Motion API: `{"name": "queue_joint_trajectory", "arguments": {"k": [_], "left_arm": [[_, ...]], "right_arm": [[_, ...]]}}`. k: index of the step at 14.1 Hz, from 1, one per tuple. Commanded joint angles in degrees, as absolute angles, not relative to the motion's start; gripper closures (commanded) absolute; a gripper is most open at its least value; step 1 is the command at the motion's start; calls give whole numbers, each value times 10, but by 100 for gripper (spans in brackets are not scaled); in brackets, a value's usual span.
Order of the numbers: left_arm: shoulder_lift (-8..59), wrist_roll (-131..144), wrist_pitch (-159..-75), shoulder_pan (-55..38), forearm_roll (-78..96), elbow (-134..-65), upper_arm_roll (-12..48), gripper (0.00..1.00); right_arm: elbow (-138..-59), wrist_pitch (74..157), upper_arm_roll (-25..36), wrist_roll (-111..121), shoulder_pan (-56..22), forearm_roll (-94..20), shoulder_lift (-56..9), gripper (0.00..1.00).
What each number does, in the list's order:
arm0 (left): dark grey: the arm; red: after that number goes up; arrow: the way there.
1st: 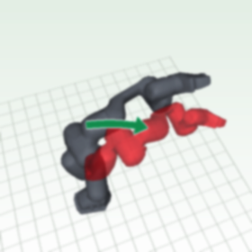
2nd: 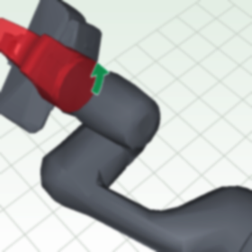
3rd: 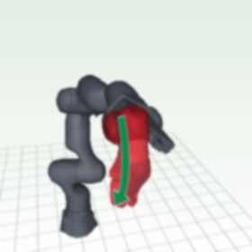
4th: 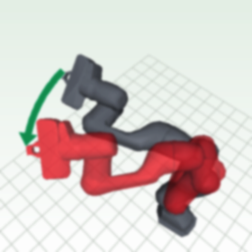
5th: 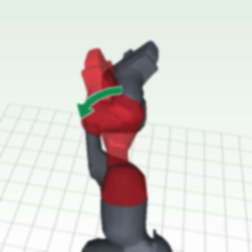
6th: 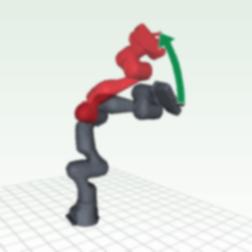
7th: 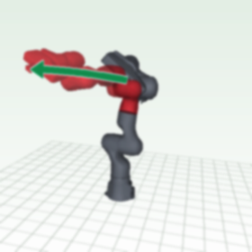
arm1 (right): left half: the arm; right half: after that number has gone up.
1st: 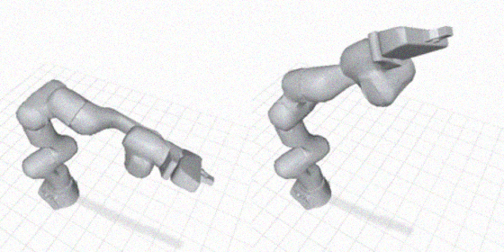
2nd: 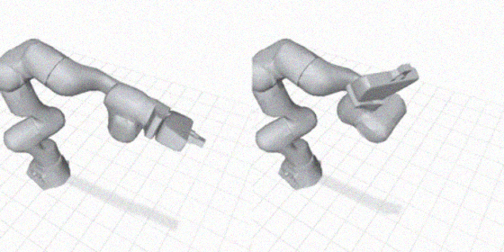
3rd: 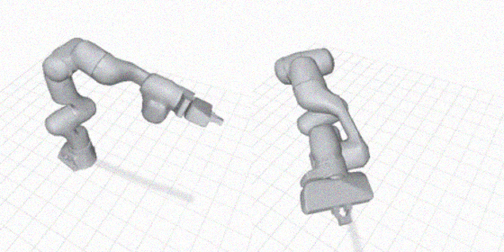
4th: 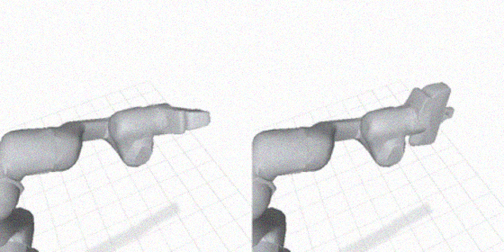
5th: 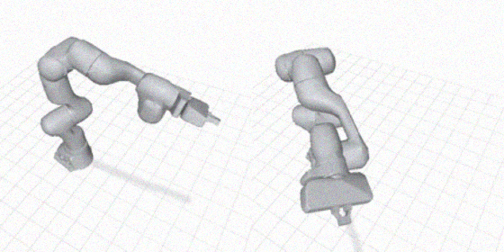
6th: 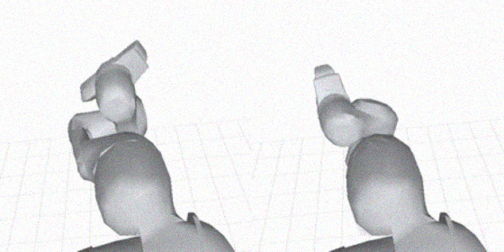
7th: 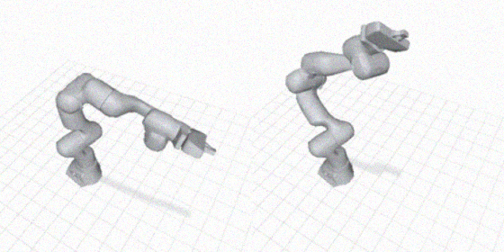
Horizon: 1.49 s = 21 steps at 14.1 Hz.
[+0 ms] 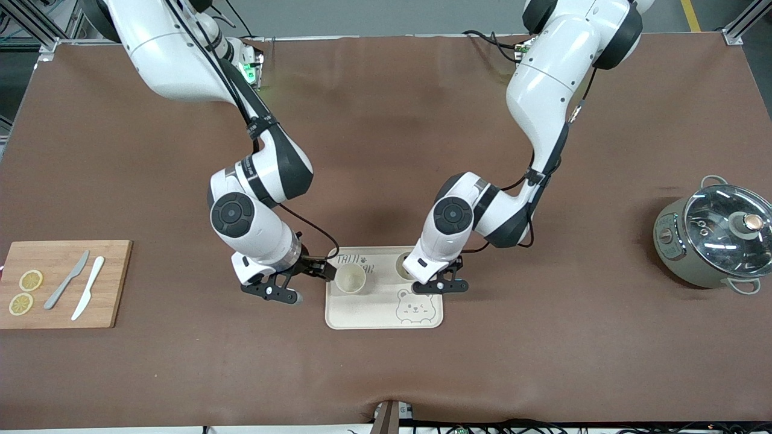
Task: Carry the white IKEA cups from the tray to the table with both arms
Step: 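Grasp one white cup with each gripper and lift them off the tray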
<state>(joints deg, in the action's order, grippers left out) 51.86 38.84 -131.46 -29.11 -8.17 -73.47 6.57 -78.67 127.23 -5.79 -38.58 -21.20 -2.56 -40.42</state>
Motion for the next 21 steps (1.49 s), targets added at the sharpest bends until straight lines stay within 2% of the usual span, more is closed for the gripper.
{"name": "queue_joint_trajectory", "arguments": {"k": [1,6,10,11,14,18,21], "left_arm": [[521,403,-1314,-299,-99,-729,60,100],[505,428,-1290,-298,-99,-733,60,100],[416,416,-1095,-287,-102,-738,62,100],[386,397,-1072,-279,-101,-756,63,100],[263,327,-1086,-222,-89,-894,81,100],[94,260,-1200,-108,-46,-1118,122,100],[7,91,-1214,-30,23,-1216,123,100]], "right_arm": [[-773,1280,-51,-398,-224,-24,-416,0],[-773,1280,-51,-398,-236,2,-425,0],[-773,1281,-51,-399,-242,3,-437,0],[-773,1281,-51,-399,-243,4,-439,0],[-773,1295,-51,-399,-243,4,-448,0],[-773,1317,-50,-400,-249,12,-462,0],[-771,1338,-50,-398,-249,16,-479,0]]}}
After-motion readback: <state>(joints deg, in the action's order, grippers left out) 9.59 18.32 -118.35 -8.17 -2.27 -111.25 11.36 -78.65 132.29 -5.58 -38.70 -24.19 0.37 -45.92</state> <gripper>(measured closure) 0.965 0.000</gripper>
